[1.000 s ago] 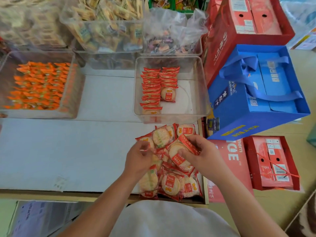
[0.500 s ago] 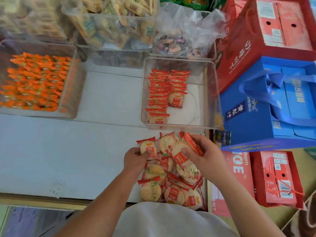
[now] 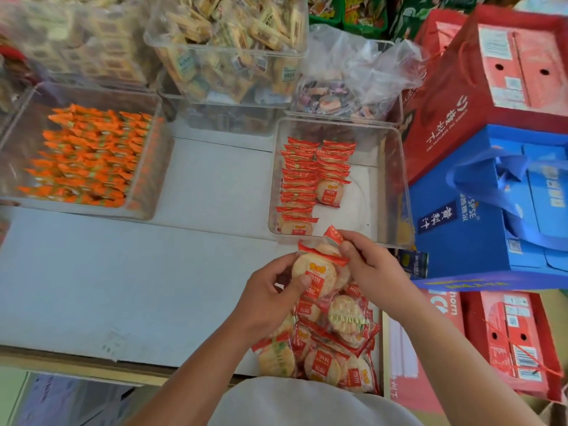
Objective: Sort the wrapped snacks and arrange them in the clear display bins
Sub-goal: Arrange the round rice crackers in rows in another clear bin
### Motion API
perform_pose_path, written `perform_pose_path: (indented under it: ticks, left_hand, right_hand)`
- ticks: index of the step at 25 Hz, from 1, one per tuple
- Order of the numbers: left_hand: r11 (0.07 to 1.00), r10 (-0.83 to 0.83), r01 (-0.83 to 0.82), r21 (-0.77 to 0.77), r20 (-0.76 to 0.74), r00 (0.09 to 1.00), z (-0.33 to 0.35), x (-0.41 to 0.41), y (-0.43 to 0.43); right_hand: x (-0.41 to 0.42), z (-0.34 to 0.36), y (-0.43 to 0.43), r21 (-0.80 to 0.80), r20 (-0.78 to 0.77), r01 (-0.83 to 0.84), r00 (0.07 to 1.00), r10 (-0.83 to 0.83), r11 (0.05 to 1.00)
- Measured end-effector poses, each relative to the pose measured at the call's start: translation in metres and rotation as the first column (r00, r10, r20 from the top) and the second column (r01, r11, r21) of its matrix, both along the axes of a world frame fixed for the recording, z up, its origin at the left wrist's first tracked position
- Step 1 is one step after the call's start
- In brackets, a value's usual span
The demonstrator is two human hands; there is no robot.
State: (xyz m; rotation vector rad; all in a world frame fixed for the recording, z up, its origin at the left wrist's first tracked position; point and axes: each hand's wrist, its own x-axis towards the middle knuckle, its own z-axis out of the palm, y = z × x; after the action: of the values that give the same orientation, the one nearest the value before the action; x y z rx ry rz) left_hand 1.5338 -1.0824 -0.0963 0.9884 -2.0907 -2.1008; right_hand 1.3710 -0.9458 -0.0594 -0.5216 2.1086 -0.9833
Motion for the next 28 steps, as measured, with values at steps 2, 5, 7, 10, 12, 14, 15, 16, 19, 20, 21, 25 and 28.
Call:
perform_pose_path:
  ticks: [2,5,7,10,12,14,15,16,19,20,21,25,28]
  left_hand:
    - [0.998,-0.032,0.031,-0.049,-0.015,0.999,-0.003,-0.01,-0.005]
    - [0.99,-0.08,0.072,-0.123,-0.061,0.995,-0.003,-0.029,-0.011]
    - [0.968,-0.128,0.106,-0.225,-0.085,0.988,-0.002,-0.045,-0.018]
    - [0.891,-0.216,0.18,-0.416,-0.042,0.975,-0.003,-0.07,-0.035]
    - [0.819,-0.278,0.247,-0.518,0.019,0.96,-0.003,-0.087,-0.043]
    - [0.813,-0.289,0.253,-0.525,0.014,0.957,-0.001,-0.105,-0.048]
    - [0.841,-0.254,0.214,-0.498,-0.014,0.967,0.001,-0.113,-0.052]
    - [0.863,-0.192,0.155,-0.48,-0.029,0.981,0.0,-0.119,-0.057]
    - [0.84,0.012,0.008,-0.543,0.035,0.999,-0.013,-0.121,-0.08]
    - [0.822,0.04,-0.001,-0.57,0.055,0.998,-0.019,-0.117,-0.084]
    - [0.809,0.051,-0.002,-0.588,0.066,0.996,-0.023,-0.113,-0.087]
    - [0.79,0.091,-0.021,-0.613,0.082,0.992,-0.034,-0.099,-0.084]
    - [0.797,0.12,-0.057,-0.601,0.065,0.991,-0.039,-0.087,-0.082]
  right_hand:
    - [-0.003,0.009,-0.003,-0.041,0.066,0.065,0.996,-0.062,0.997]
    - [-0.013,0.028,-0.008,-0.1,0.184,0.09,0.98,-0.071,0.991]
    - [-0.021,0.034,-0.014,-0.105,0.136,-0.018,0.99,0.032,0.994]
    - [-0.04,0.042,-0.027,-0.068,-0.035,-0.159,0.987,0.157,0.985]
    - [-0.055,0.044,-0.035,-0.051,-0.092,-0.215,0.973,0.21,0.975]
    - [-0.076,0.038,-0.042,-0.02,-0.133,-0.263,0.957,0.258,0.965]
    - [-0.087,0.033,-0.046,0.018,-0.167,-0.269,0.949,0.268,0.963]
    - [-0.099,0.025,-0.051,0.073,-0.203,-0.257,0.942,0.266,0.964]
    - [-0.122,-0.01,-0.066,0.235,-0.268,-0.198,0.928,0.259,0.952]
    - [-0.126,-0.025,-0.071,0.266,-0.268,-0.202,0.924,0.274,0.942]
    - [-0.129,-0.042,-0.075,0.288,-0.256,-0.221,0.92,0.297,0.932]
    - [-0.134,-0.089,-0.084,0.233,-0.175,-0.315,0.917,0.359,0.92]
    - [-0.137,-0.111,-0.085,0.288,-0.33,-0.291,0.864,0.38,0.912]
